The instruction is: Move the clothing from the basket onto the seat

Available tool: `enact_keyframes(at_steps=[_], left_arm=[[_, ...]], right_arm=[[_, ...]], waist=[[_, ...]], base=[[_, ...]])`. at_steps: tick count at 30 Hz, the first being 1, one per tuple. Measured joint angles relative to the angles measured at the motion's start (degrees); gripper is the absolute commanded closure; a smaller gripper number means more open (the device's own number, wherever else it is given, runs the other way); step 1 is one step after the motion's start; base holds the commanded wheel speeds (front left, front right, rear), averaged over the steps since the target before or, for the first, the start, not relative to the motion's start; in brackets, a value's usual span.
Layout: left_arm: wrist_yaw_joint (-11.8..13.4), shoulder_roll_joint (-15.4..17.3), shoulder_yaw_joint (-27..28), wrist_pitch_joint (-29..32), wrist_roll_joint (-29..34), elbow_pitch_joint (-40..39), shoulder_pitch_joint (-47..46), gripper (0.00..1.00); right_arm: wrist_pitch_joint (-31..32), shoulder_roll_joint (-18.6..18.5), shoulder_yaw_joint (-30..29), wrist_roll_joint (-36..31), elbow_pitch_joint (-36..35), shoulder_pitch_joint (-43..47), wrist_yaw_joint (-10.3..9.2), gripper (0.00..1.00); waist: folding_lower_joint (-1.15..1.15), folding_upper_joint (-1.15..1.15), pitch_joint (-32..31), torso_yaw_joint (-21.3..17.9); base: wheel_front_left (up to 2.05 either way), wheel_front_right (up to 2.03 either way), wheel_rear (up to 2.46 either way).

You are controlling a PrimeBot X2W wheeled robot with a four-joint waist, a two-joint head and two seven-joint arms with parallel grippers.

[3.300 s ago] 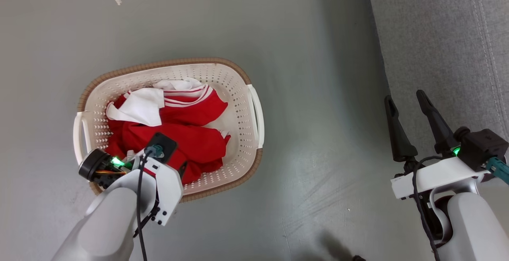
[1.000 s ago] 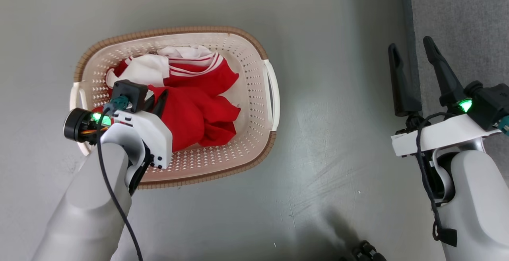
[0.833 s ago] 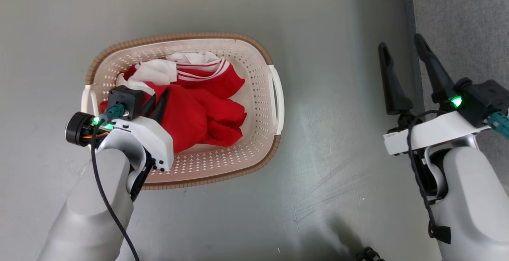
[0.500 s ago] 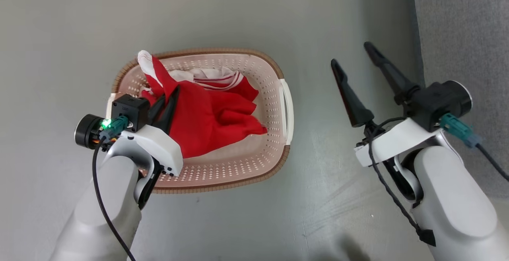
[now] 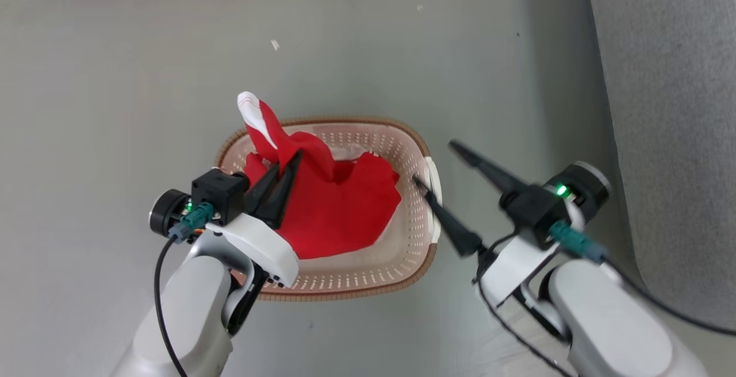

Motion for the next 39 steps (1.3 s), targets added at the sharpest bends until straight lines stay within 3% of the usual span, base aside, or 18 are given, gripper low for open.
enact_keyframes(at_steps=[9, 25, 38, 39], left_arm=[[-0.2, 0.0, -3.2, 2.3, -1.2, -5.1, 2.5, 1.0], [-0.2, 0.4, -10.8, 10.3, -4.8, -18.5, 4.8, 1.0], [-0.2, 1.0, -14.7, 17.3, -8.4, -29.9, 4.9, 1.0], [-0.2, 1.0, -15.2, 18.0, -9.0, -30.8, 4.9, 1.0]], right_arm=[[0.0, -0.6, 5.8, 0.6, 0.0, 1.2, 0.0, 0.0], [0.0, -1.8, 7.4, 2.4, 0.5, 3.1, 0.0, 0.0], [0.0, -2.6, 7.4, 4.2, 3.6, 7.4, 0.0, 0.0], [0.0, -2.6, 7.3, 4.3, 3.8, 7.7, 0.0, 0.66]], waist=[[0.0, 0.0, -6.8, 1.9], [0.0, 0.0, -16.8, 3.7], [0.0, 0.0, -21.5, 5.2], [0.0, 0.0, -21.9, 5.4]], base=[[0.0, 0.0, 0.0], [0.0, 0.0, 0.0], [0.0, 0.0, 0.0], [0.0, 0.0, 0.0]])
